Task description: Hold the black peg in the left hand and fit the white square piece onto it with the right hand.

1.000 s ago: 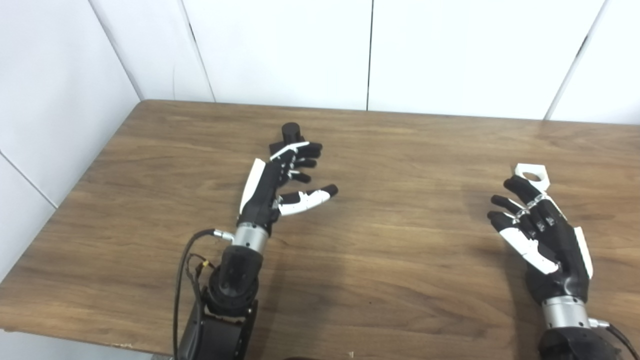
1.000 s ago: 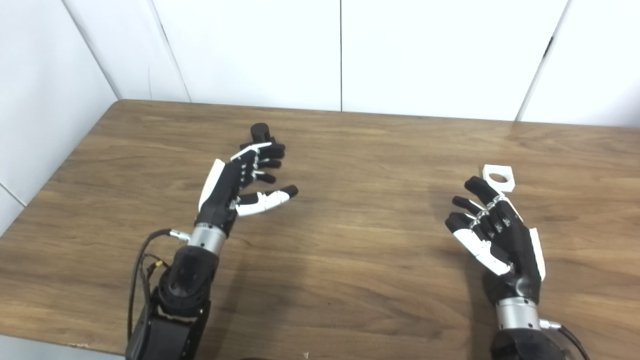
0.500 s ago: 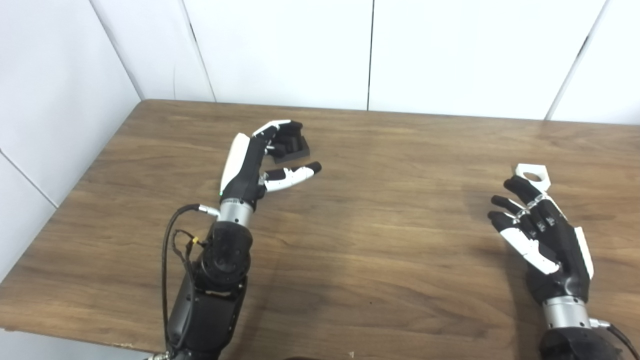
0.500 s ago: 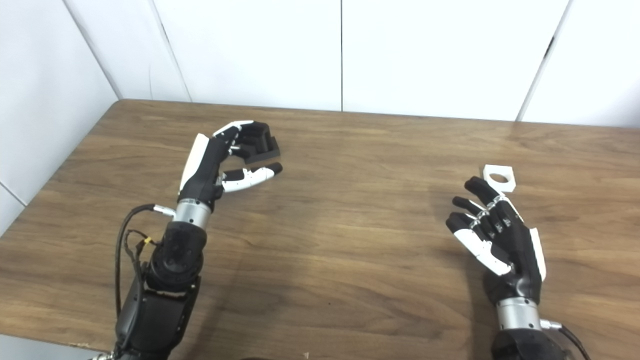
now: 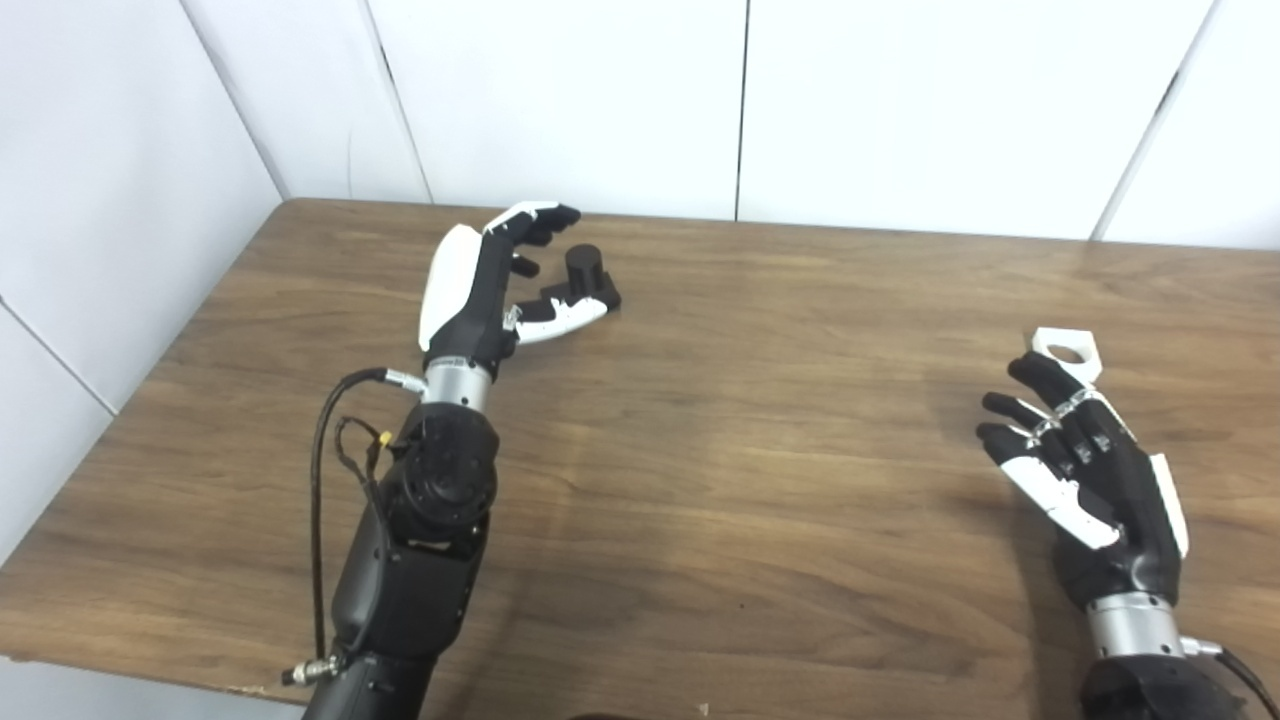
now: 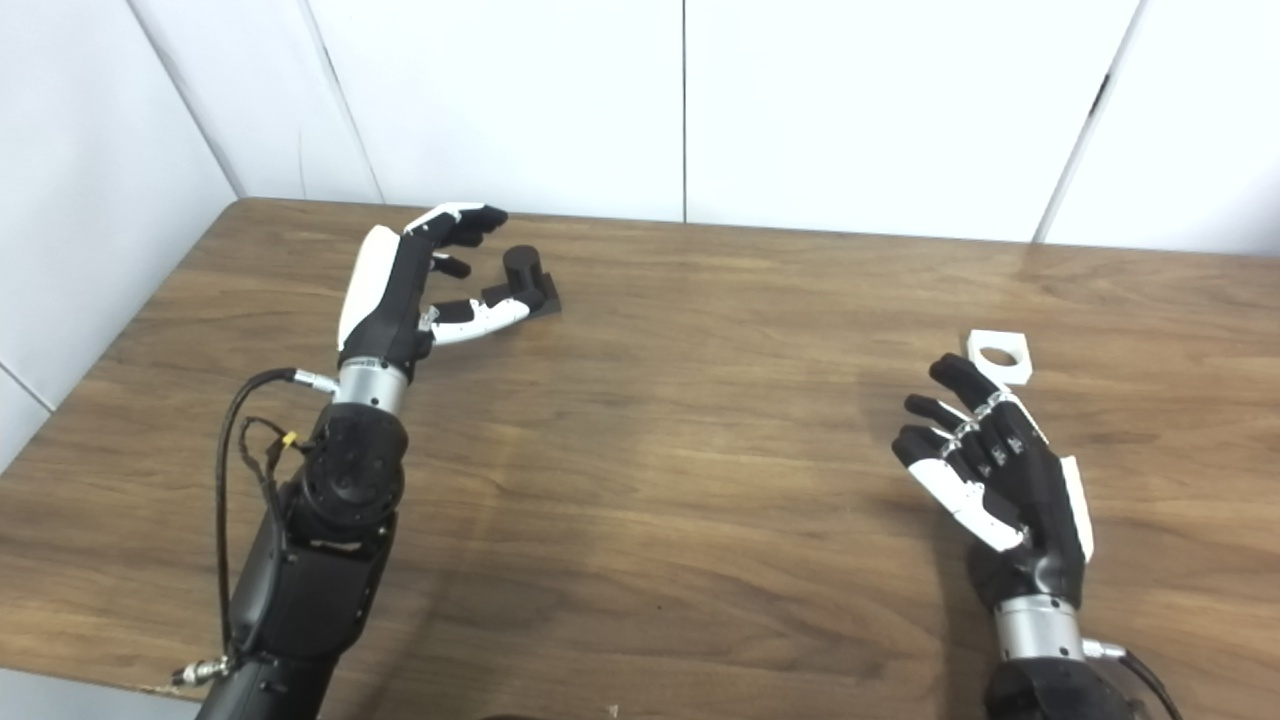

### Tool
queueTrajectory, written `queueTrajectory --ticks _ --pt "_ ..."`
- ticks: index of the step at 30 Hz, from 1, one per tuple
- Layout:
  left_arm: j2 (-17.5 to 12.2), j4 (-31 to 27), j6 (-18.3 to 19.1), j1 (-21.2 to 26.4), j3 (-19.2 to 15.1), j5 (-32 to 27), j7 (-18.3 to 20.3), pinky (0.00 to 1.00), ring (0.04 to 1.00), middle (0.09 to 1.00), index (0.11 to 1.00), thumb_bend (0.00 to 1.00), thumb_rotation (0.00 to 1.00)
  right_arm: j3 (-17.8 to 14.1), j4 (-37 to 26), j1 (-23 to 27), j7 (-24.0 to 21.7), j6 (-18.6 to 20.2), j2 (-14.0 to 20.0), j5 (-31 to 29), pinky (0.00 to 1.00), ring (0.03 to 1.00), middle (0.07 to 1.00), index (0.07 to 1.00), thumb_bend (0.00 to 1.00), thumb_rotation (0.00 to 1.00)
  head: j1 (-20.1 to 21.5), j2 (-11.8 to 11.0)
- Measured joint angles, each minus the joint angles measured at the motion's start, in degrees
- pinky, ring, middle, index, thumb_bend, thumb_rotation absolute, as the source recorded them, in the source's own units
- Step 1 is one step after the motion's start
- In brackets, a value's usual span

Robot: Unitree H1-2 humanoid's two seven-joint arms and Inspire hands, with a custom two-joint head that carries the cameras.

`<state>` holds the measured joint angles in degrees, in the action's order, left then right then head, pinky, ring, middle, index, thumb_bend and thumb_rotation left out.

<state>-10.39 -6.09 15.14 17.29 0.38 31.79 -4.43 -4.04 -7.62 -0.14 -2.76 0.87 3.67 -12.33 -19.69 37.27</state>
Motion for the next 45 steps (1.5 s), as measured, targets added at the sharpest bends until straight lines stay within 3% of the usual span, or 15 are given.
queueTrajectory --ticks 14,24,30,38,45 --pt "-4.0 5.7 2.0 4.2 2.0 4.9 0.1 0.53 0.718 0.759 0.682 0.74 0.18 0.1 0.0 -0.1 -0.3 0.0 0.2 0.1 0.61 0.696 0.815 0.768 0.74 0.18 0.7 0.3" --pt "-5.8 12.6 2.3 6.9 3.9 5.7 0.3 0.55 0.756 0.785 0.693 0.76 0.25 0.0 -0.7 -0.7 -0.8 0.0 0.2 0.2 0.61 0.696 0.820 0.768 0.73 0.17 1.1 0.6" --pt "-6.3 15.4 3.3 8.4 5.3 5.7 0.9 0.61 0.807 0.816 0.713 0.77 0.30 0.1 -0.8 -0.8 -0.8 0.0 0.2 0.4 0.60 0.693 0.819 0.766 0.73 0.17 1.3 0.8" --pt "-6.7 19.1 4.5 9.4 7.3 5.8 1.9 0.70 0.854 0.860 0.737 0.88 0.47 0.0 -1.0 -0.8 -0.8 0.0 0.2 0.3 0.61 0.701 0.827 0.771 0.72 0.16 1.7 0.8" --pt "-6.9 20.6 4.8 9.7 8.5 5.8 2.2 0.73 0.874 0.880 0.743 0.89 0.48 0.0 -1.1 -0.9 -0.8 0.0 0.2 0.2 0.60 0.695 0.821 0.769 0.72 0.15 1.6 0.9"
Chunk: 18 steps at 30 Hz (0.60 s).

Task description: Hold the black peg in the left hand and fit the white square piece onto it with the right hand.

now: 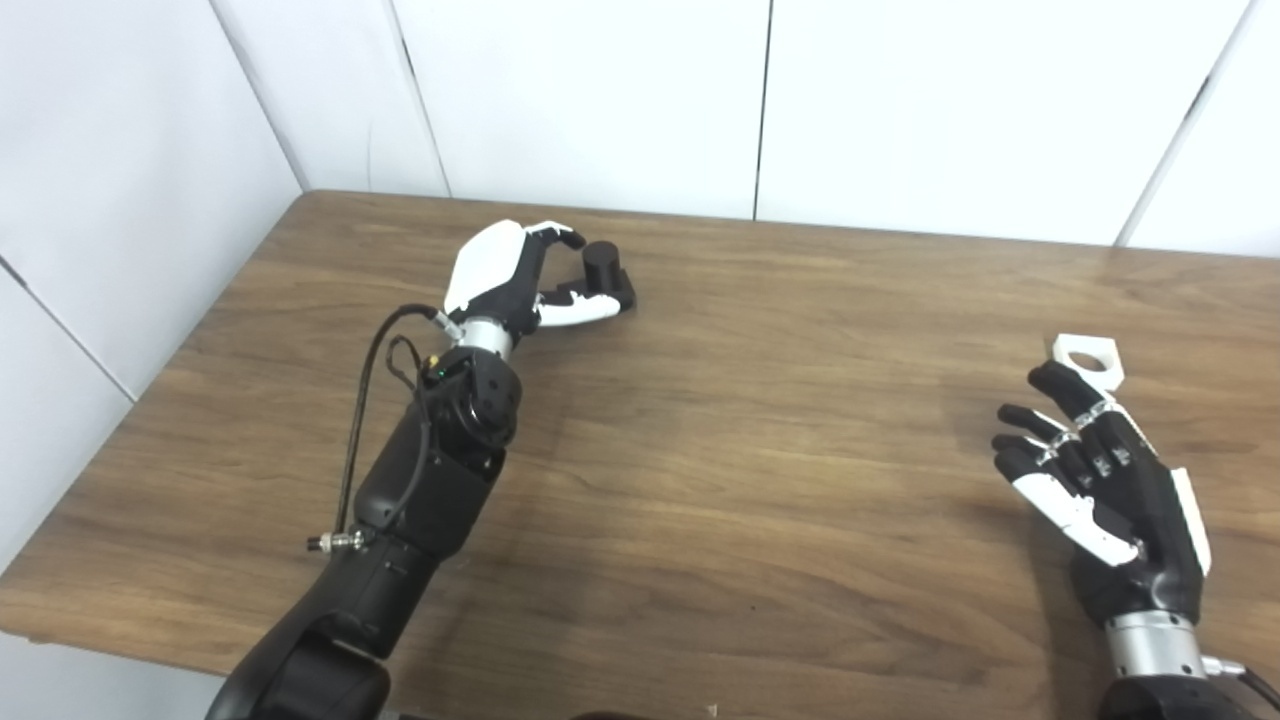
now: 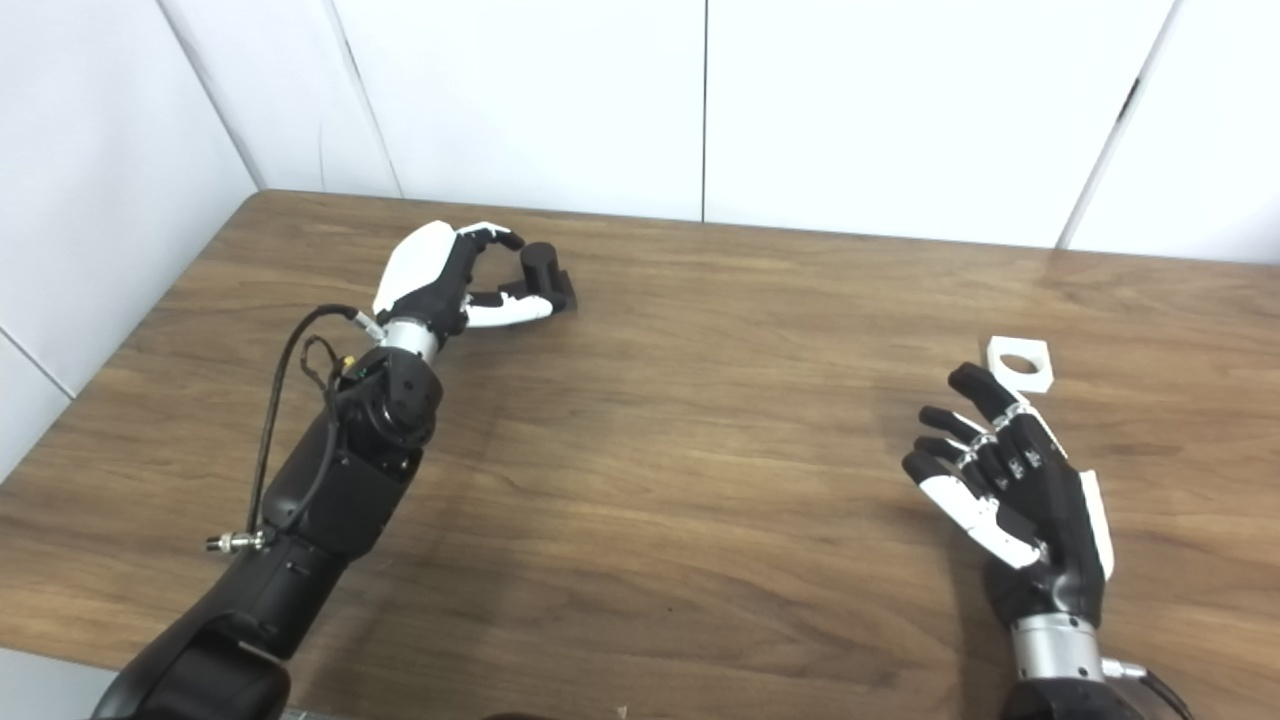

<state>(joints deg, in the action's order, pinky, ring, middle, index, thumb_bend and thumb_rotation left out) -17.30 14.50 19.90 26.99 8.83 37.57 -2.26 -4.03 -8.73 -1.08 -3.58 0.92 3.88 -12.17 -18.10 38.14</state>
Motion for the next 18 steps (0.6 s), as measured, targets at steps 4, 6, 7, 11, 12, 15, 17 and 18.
queueTrajectory --ticks 4,6,7,11,12,15,17,18 --pt "0.0 2.2 0.2 0.4 0.8 0.6 -0.1 0.75 0.868 0.871 0.734 0.88 0.47 0.0 0.0 0.0 0.0 0.0 0.0 0.0 0.60 0.697 0.821 0.770 0.73 0.17 0.3 -0.1" --pt "0.0 3.2 0.3 0.6 1.2 1.0 -0.3 0.74 0.860 0.863 0.727 0.88 0.46 0.0 0.0 0.0 0.0 0.0 0.0 0.1 0.60 0.696 0.820 0.770 0.73 0.18 0.4 -0.1" --pt "0.0 3.9 0.3 0.8 1.3 1.0 -0.5 0.74 0.857 0.860 0.725 0.88 0.46 0.0 0.0 0.0 0.0 0.0 0.0 0.1 0.60 0.695 0.820 0.770 0.74 0.18 0.4 -0.1" --pt "0.0 5.9 -0.1 1.0 1.6 1.1 -2.1 0.71 0.845 0.854 0.718 0.88 0.46 0.0 0.0 0.0 0.0 0.0 0.0 0.3 0.60 0.694 0.820 0.770 0.74 0.19 0.5 -0.1" --pt "0.0 6.2 -0.3 1.1 1.7 1.2 -2.4 0.70 0.844 0.854 0.717 0.88 0.45 0.0 0.0 0.0 0.0 0.0 0.0 0.3 0.60 0.693 0.820 0.768 0.74 0.19 0.7 0.0" --pt "0.0 8.0 -0.9 1.8 2.0 1.3 -3.8 0.70 0.847 0.856 0.712 0.87 0.44 0.0 0.0 0.0 0.0 0.0 0.0 0.3 0.60 0.692 0.819 0.766 0.73 0.18 0.8 0.0" --pt "0.0 9.0 -1.1 2.3 2.2 1.3 -4.5 0.71 0.852 0.859 0.712 0.86 0.43 0.0 0.0 0.0 0.0 0.0 0.0 0.3 0.60 0.693 0.820 0.769 0.73 0.18 0.9 0.0" --pt "0.0 9.7 -1.4 2.6 2.3 1.3 -4.9 0.71 0.854 0.860 0.711 0.86 0.43 0.0 -0.1 -0.1 0.0 0.0 0.0 0.3 0.60 0.694 0.820 0.770 0.73 0.18 0.9 0.0"
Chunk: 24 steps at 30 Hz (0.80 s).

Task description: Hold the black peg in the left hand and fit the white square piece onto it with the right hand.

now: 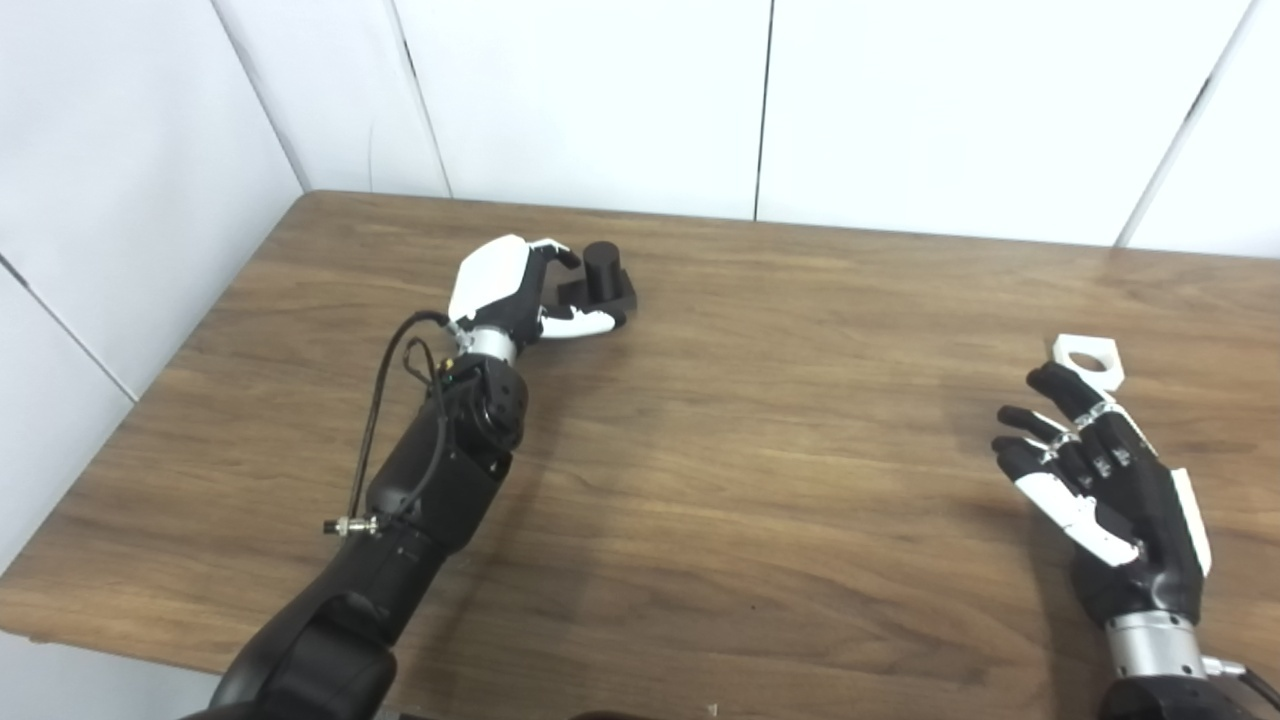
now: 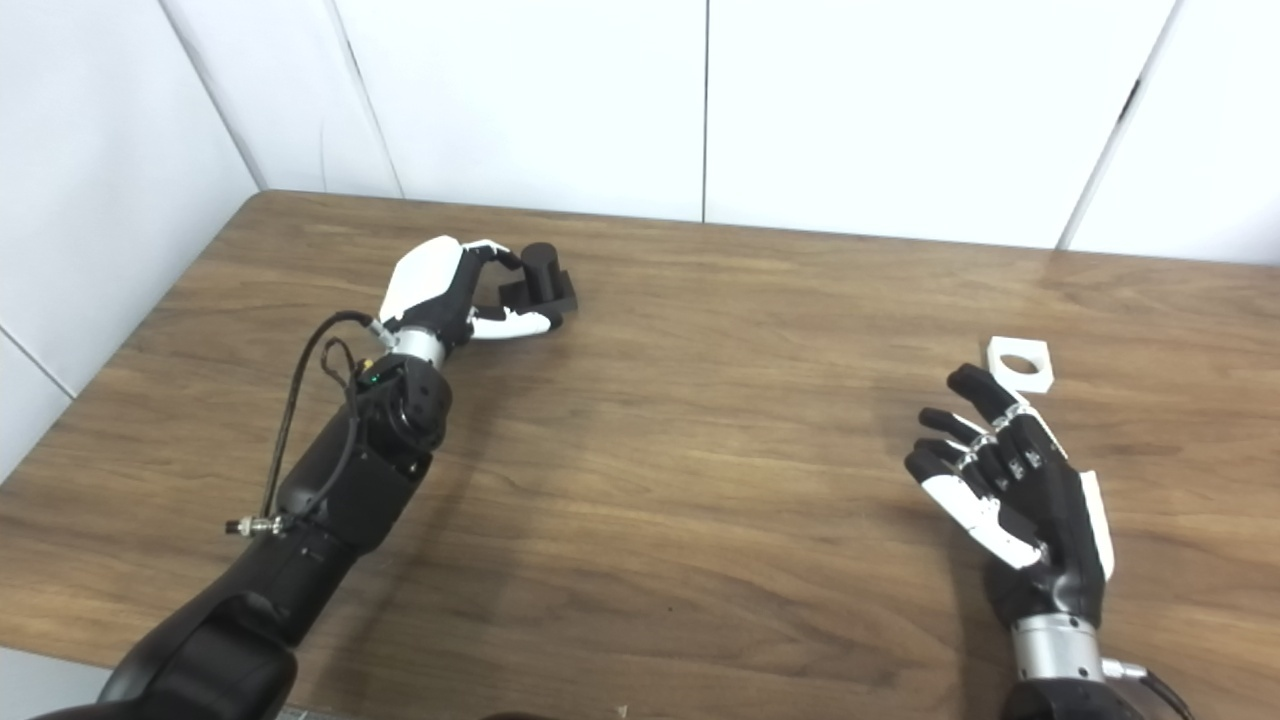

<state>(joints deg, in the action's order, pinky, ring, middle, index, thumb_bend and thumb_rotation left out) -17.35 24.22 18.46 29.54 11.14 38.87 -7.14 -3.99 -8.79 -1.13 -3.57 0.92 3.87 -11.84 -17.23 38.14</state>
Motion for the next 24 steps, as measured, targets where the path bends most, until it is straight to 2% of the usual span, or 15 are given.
queueTrajectory --ticks 10,15,20,24 --pt "-0.1 3.1 -2.0 1.2 0.4 -0.1 -2.3 0.70 0.855 0.865 0.698 0.81 0.40 0.0 0.0 -0.1 0.0 0.0 0.0 0.1 0.59 0.695 0.819 0.775 0.73 0.19 0.4 0.1" --pt "-0.1 4.2 -2.4 1.7 0.4 -0.5 -2.8 0.75 0.869 0.865 0.699 0.80 0.40 0.0 -0.2 -0.3 0.0 0.0 0.0 0.7 0.60 0.698 0.826 0.778 0.73 0.20 1.0 0.3" --pt "0.0 5.5 -2.7 2.5 0.4 -0.8 -2.9 0.72 0.855 0.858 0.684 0.80 0.40 0.0 -0.6 -0.7 0.0 0.0 0.0 1.1 0.61 0.701 0.826 0.779 0.73 0.22 1.1 0.4" --pt "0.0 6.4 -3.4 2.9 0.5 -1.0 -3.2 0.76 0.868 0.859 0.668 0.79 0.37 -0.1 -0.8 -0.9 0.1 0.0 -0.1 1.1 0.61 0.698 0.825 0.780 0.73 0.22 1.3 0.4"
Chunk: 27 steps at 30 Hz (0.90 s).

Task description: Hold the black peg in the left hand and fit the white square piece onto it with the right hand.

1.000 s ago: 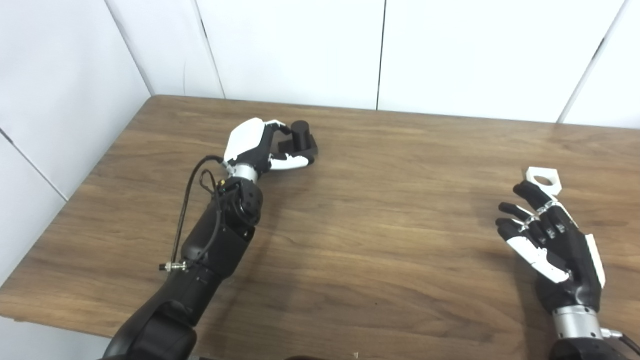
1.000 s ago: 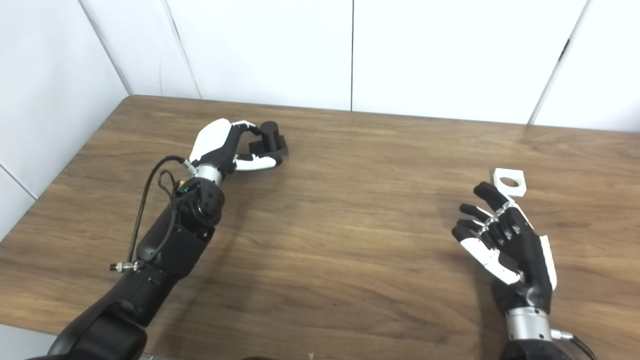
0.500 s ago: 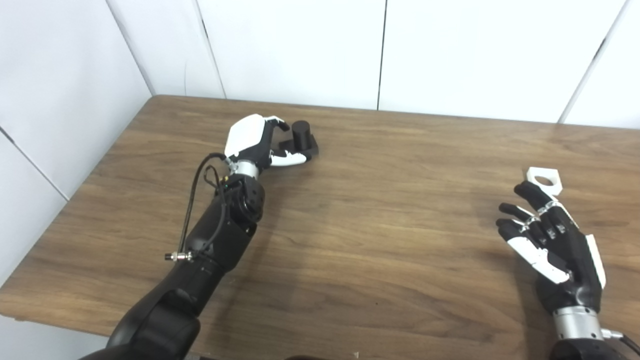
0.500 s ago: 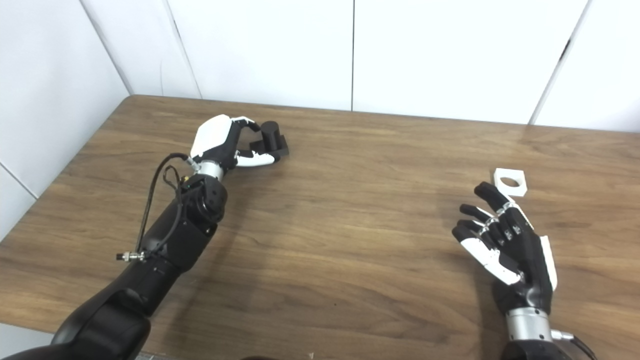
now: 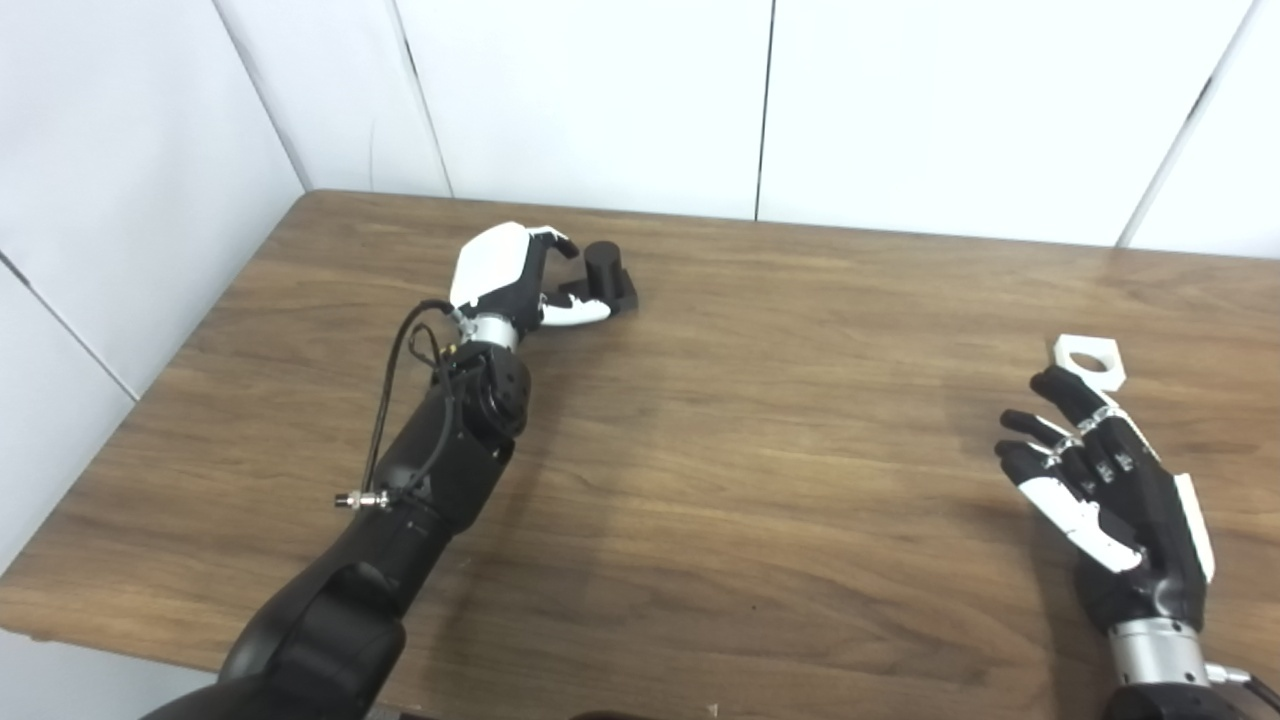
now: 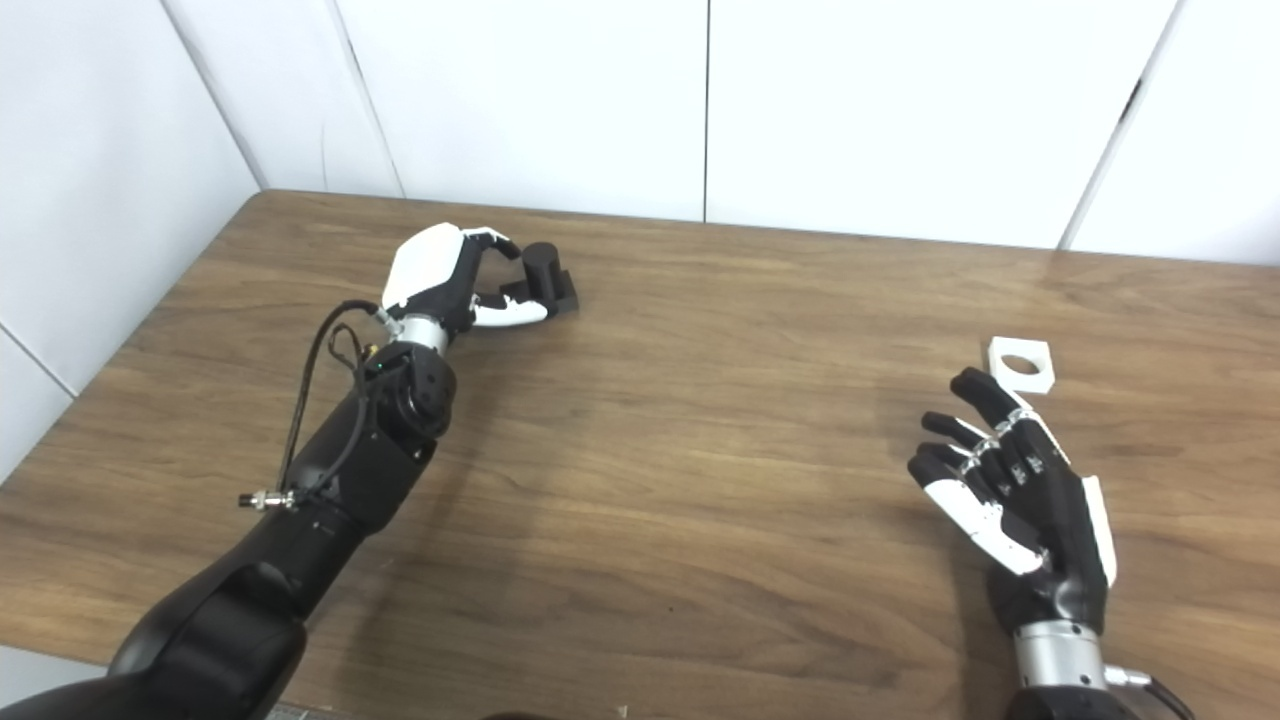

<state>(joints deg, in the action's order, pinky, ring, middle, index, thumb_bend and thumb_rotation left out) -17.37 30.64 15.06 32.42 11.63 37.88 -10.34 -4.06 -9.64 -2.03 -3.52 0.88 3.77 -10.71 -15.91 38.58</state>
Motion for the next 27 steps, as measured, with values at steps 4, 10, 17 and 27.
queueTrajectory --ticks 4,10,17,27 --pt "-0.1 1.3 -0.6 0.7 0.5 -0.3 0.0 0.77 0.865 0.857 0.653 0.77 0.36 0.0 -0.2 -0.2 0.2 0.0 -0.1 0.2 0.61 0.696 0.821 0.780 0.74 0.22 0.1 0.2" --pt "-0.5 1.4 -0.6 0.9 1.7 -0.3 0.2 0.80 0.879 0.865 0.643 0.74 0.39 -0.1 -0.3 -0.3 0.5 0.0 -0.2 0.3 0.61 0.694 0.820 0.776 0.74 0.23 0.4 0.4" --pt "-1.4 1.4 -0.8 1.4 3.1 -0.3 1.8 0.79 0.886 0.868 0.644 0.72 0.43 -0.1 -0.4 -0.4 0.9 0.1 -0.2 0.3 0.62 0.698 0.821 0.780 0.74 0.22 0.8 0.6" --pt "-2.1 1.6 -1.2 1.7 4.7 -0.3 2.2 0.85 0.900 0.871 0.638 0.70 0.43 -0.1 -0.4 -0.4 1.1 0.1 -0.3 0.7 0.60 0.707 0.827 0.769 0.72 0.21 0.9 0.6"
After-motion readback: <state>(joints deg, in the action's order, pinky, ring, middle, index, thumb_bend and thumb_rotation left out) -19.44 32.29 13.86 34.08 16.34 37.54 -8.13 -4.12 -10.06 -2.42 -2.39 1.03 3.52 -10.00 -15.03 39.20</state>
